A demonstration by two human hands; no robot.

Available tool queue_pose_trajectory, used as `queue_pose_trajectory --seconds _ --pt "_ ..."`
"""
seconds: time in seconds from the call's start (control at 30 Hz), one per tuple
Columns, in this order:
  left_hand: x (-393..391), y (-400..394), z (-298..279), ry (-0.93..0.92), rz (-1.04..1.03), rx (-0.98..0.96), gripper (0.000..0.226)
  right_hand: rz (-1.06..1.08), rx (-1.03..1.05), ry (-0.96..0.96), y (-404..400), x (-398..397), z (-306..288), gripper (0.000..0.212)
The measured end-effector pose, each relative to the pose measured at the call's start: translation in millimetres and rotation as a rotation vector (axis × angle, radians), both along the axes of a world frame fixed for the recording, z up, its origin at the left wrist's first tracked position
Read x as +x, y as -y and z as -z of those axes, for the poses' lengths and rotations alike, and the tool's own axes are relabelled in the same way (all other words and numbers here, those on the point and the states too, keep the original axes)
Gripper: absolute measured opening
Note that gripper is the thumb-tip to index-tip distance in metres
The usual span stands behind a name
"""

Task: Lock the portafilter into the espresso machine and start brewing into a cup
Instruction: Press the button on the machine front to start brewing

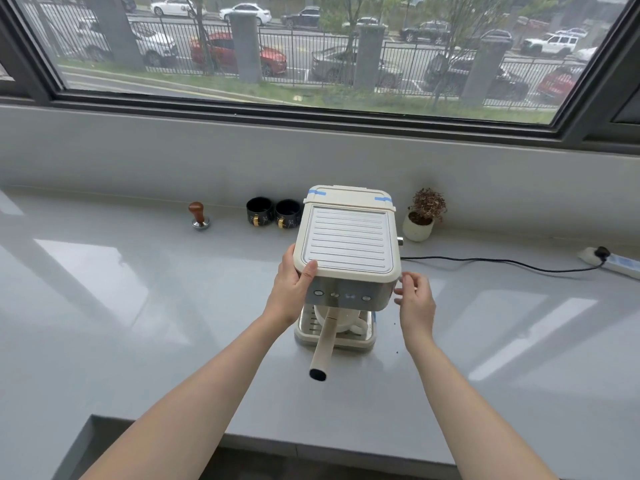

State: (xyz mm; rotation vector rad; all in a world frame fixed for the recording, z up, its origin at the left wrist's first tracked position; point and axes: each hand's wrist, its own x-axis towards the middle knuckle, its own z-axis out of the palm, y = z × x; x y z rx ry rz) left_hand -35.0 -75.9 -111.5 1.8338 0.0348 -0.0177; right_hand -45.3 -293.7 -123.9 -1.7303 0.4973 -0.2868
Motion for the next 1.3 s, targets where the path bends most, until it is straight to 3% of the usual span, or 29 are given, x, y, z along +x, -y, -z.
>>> queue_pose_trajectory --seconds 0.1,0.5,1.3 --pt "-0.3 0.8 1.0 0.012 -0.006 -0.007 0.077 -0.093 -0.041 0.161 -11.8 -4.9 -27.7 0.039" --pt "0.1 1.3 3.5 0.033 -0.007 -0.039 0.074 -0.227 -0.403 0.305 -30.3 -21.5 -13.5 0.065" --pt "-2.6 2.5 0.0 0.046 -0.036 -0.071 0.061 -0.177 -0.62 0.357 -29.8 -18.1 4.2 0.075"
